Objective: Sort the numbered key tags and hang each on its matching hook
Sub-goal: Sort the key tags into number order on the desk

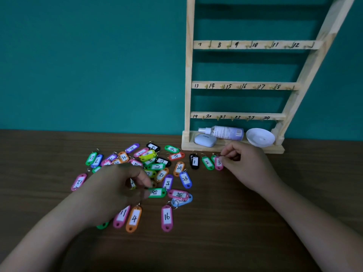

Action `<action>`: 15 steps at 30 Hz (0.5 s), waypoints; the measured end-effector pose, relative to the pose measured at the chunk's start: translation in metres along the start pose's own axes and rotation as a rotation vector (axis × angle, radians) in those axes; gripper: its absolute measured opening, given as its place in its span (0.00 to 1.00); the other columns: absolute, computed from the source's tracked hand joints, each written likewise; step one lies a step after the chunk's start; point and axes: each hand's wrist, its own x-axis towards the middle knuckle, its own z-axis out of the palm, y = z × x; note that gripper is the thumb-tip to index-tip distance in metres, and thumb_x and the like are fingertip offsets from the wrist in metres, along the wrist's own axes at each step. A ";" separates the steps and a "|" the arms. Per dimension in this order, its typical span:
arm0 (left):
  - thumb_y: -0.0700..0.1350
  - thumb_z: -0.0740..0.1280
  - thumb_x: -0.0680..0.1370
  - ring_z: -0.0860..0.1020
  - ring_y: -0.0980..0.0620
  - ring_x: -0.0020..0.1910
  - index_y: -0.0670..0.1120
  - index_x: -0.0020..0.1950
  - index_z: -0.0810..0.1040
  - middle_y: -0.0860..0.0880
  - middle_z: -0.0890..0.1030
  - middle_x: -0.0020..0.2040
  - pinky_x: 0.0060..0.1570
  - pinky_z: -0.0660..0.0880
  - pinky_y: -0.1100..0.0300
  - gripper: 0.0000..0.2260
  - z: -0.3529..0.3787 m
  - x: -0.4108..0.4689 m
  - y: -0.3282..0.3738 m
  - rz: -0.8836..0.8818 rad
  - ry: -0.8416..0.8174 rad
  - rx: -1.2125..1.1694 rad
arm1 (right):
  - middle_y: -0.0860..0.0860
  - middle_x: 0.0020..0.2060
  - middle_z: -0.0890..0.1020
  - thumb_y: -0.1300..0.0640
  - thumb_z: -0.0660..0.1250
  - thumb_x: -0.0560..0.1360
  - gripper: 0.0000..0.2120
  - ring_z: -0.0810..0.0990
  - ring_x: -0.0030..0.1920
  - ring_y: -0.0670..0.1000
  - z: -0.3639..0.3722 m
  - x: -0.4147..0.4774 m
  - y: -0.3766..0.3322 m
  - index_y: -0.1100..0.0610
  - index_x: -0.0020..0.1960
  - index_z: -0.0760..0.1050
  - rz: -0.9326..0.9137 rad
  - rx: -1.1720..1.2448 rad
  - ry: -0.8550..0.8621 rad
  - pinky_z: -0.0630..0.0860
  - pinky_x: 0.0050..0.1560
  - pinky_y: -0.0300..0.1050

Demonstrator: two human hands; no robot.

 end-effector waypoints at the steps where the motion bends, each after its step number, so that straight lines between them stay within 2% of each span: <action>1: 0.52 0.79 0.75 0.82 0.63 0.49 0.63 0.48 0.84 0.66 0.84 0.49 0.51 0.78 0.60 0.07 -0.002 -0.002 -0.001 -0.006 -0.024 0.001 | 0.40 0.42 0.85 0.53 0.77 0.77 0.06 0.82 0.46 0.35 -0.001 -0.001 -0.001 0.44 0.49 0.82 -0.003 -0.002 0.001 0.72 0.42 0.31; 4: 0.51 0.79 0.75 0.81 0.63 0.52 0.60 0.49 0.85 0.65 0.83 0.50 0.54 0.78 0.62 0.07 -0.008 -0.004 0.000 -0.035 -0.105 0.028 | 0.40 0.41 0.84 0.54 0.77 0.77 0.06 0.80 0.48 0.34 -0.002 -0.003 -0.003 0.44 0.48 0.82 -0.024 -0.006 0.014 0.71 0.39 0.29; 8: 0.53 0.75 0.79 0.82 0.59 0.56 0.57 0.57 0.86 0.56 0.85 0.54 0.59 0.76 0.63 0.08 -0.017 -0.002 0.007 -0.098 -0.204 0.123 | 0.39 0.40 0.84 0.56 0.76 0.78 0.08 0.80 0.48 0.34 -0.004 -0.008 -0.008 0.43 0.47 0.82 -0.056 -0.008 0.013 0.70 0.40 0.29; 11: 0.52 0.73 0.80 0.81 0.60 0.56 0.57 0.59 0.84 0.57 0.84 0.55 0.52 0.73 0.71 0.08 -0.017 -0.007 0.007 -0.076 -0.239 0.202 | 0.36 0.41 0.84 0.57 0.76 0.77 0.09 0.81 0.48 0.35 -0.003 -0.014 -0.014 0.43 0.46 0.82 -0.108 0.022 0.004 0.72 0.42 0.26; 15: 0.50 0.78 0.77 0.80 0.65 0.51 0.59 0.52 0.85 0.60 0.85 0.50 0.48 0.70 0.75 0.06 -0.016 -0.010 0.003 -0.107 -0.185 0.153 | 0.40 0.43 0.83 0.55 0.76 0.77 0.08 0.81 0.49 0.37 0.001 -0.020 -0.022 0.42 0.48 0.82 -0.155 -0.010 -0.020 0.73 0.43 0.29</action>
